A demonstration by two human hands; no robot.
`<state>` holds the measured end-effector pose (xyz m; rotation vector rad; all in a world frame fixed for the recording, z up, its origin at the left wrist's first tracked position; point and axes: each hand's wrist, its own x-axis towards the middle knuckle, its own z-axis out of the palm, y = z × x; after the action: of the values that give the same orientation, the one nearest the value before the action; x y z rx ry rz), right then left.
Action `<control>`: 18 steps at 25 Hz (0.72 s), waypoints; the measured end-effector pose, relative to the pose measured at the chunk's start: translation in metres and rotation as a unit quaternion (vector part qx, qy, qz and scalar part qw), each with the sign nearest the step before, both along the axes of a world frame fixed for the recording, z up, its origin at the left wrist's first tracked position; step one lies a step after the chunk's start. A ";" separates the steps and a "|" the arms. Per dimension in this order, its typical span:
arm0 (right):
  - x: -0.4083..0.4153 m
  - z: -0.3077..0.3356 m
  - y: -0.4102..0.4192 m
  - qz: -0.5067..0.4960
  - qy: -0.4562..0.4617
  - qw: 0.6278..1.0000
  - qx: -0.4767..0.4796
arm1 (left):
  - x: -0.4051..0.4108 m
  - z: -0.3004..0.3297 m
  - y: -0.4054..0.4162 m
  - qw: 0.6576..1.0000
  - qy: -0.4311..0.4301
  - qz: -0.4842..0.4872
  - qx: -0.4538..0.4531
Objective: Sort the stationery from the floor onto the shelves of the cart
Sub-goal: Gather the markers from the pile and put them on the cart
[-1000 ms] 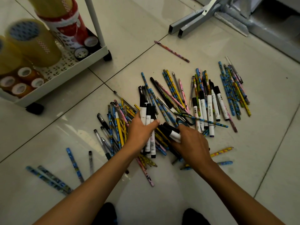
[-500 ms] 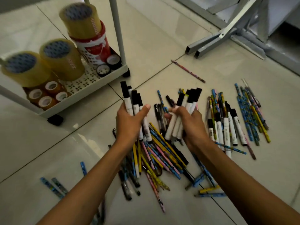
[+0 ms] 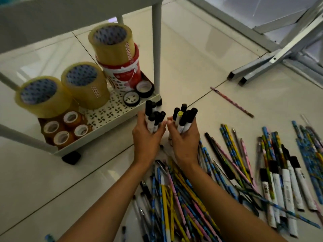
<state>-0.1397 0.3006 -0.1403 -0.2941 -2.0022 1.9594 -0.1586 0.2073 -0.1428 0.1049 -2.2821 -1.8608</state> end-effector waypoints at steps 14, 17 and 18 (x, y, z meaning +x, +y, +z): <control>-0.007 0.075 0.007 0.085 -0.020 0.996 0.010 | 0.004 0.069 -0.002 0.995 -0.047 0.010 0.089; -0.018 0.141 0.004 0.119 -0.006 0.993 -0.007 | 0.001 0.130 -0.002 0.992 -0.011 0.025 0.121; -0.022 0.164 0.004 0.134 -0.004 0.991 -0.013 | 0.000 0.152 -0.002 0.991 0.001 0.034 0.126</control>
<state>-0.1622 0.3044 0.0238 -0.0393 -2.1164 2.1449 -0.1588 0.2052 0.0094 0.2156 -2.0051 -2.1015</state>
